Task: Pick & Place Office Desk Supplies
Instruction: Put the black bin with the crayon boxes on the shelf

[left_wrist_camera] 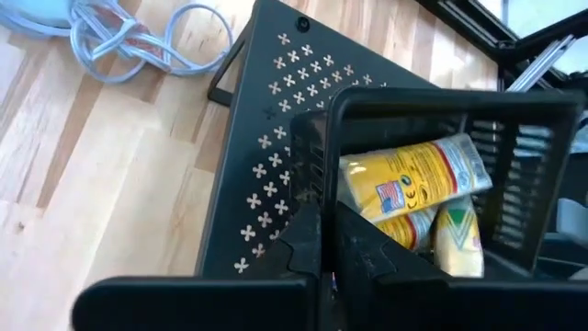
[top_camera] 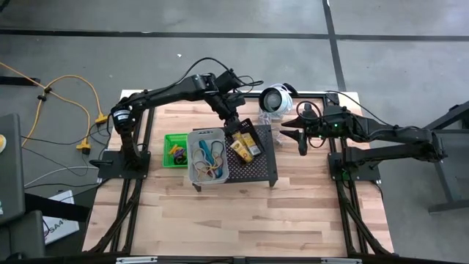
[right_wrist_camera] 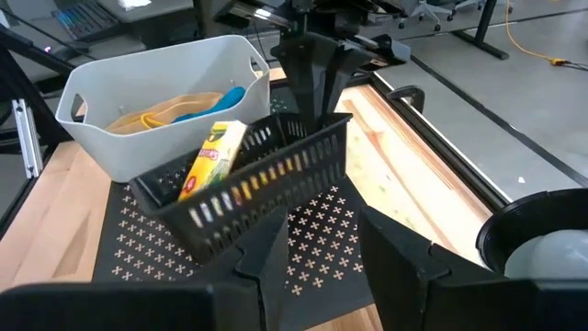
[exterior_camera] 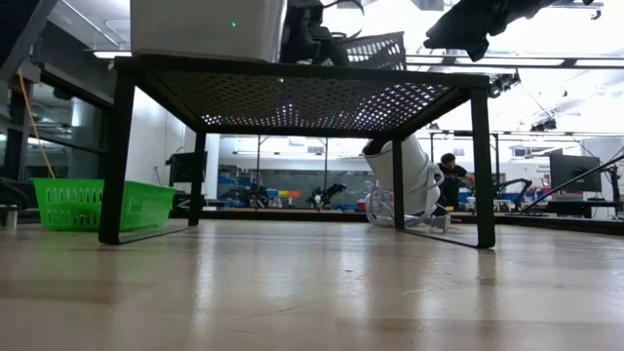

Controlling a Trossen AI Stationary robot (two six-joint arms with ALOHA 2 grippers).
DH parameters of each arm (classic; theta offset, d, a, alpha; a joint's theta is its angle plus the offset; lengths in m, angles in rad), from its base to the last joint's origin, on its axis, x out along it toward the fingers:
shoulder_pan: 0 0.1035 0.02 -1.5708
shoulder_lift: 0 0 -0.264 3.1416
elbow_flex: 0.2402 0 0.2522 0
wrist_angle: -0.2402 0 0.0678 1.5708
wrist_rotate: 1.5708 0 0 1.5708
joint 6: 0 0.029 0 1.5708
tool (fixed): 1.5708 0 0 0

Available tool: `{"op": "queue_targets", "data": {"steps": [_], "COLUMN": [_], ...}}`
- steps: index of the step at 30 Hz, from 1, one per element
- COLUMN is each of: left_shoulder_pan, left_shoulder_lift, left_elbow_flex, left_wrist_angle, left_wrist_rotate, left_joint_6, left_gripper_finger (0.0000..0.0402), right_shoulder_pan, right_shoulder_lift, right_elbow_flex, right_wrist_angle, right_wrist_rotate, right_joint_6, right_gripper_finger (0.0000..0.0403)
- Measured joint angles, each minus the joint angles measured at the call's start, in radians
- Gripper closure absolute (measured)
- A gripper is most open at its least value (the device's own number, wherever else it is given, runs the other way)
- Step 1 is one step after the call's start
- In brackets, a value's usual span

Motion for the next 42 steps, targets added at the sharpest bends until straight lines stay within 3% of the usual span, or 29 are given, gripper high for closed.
{"op": "queue_targets", "data": {"steps": [34, 42], "left_shoulder_pan": [0.006, 0.006], "left_shoulder_lift": [0.005, 0.005], "left_elbow_flex": [0.000, 0.000], "left_wrist_angle": [0.039, 0.039], "left_wrist_rotate": [0.004, 0.058], "left_joint_6": [0.050, 0.076], "left_gripper_finger": [0.0373, 0.0373], "right_shoulder_pan": [0.000, 0.000], "right_shoulder_lift": [0.000, 0.000], "right_elbow_flex": [0.000, 0.000], "right_wrist_angle": [0.000, -0.019], "right_wrist_rotate": [-0.002, -0.002], "right_joint_6": [0.000, 0.007], "right_gripper_finger": [0.0282, 0.0282]}}
